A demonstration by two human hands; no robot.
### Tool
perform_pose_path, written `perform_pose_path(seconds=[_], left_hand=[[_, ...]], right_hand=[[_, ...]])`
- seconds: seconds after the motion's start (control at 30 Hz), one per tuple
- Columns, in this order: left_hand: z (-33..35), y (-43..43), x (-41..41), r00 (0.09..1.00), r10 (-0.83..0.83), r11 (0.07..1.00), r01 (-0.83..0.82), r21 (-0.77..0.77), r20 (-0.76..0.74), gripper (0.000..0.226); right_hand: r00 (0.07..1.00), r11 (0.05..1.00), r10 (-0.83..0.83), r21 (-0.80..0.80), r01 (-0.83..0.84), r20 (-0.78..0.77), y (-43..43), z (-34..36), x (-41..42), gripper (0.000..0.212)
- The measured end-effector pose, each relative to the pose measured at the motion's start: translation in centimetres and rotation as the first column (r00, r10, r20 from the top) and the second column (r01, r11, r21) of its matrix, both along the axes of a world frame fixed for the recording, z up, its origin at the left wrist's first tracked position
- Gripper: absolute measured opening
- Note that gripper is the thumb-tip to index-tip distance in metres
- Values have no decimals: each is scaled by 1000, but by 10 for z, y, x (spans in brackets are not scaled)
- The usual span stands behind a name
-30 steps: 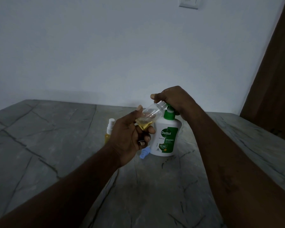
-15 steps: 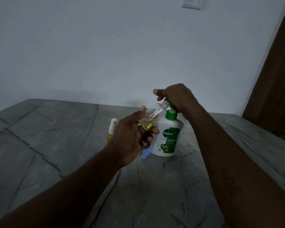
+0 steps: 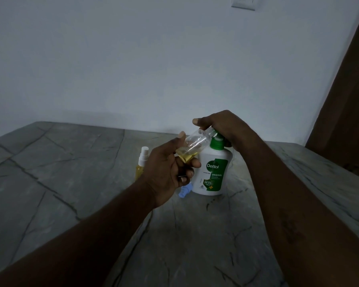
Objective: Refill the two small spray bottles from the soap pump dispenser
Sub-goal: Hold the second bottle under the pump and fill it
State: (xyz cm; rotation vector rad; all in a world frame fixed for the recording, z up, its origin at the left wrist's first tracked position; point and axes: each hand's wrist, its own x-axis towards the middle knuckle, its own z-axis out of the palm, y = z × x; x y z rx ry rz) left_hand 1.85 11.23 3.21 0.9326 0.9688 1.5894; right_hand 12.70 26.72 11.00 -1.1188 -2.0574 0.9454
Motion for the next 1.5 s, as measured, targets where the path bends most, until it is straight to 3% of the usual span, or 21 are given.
perform_pose_path(seconds=[0.2, 0.33, 0.67, 0.87, 1.23, 1.5], left_hand=[[0, -1, -1, 1000, -1, 1000, 1, 2, 6, 58], [3, -1, -1, 1000, 6, 1000, -6, 16, 3, 59], [3, -1, 0, 1000, 9, 1000, -9, 18, 5, 57], [1, -1, -1, 1000, 26, 1000, -26, 0, 11, 57], [2, -1, 1, 1000, 12, 1000, -12, 14, 5, 54], [2, -1, 0, 1000, 6, 1000, -6, 14, 4, 55]], right_hand=[[1000, 990, -24, 138, 27, -19, -6, 3, 1, 41], [997, 978, -49, 201, 61, -62, -10, 9, 2, 51], [1000, 989, -20, 144, 22, -16, -6, 7, 3, 41], [1000, 1000, -7, 27, 7, 2, 1, -1, 0, 44], [999, 980, -30, 193, 37, -40, -8, 8, 3, 43], [1000, 990, -6, 142, 9, -28, -6, 8, 2, 40]])
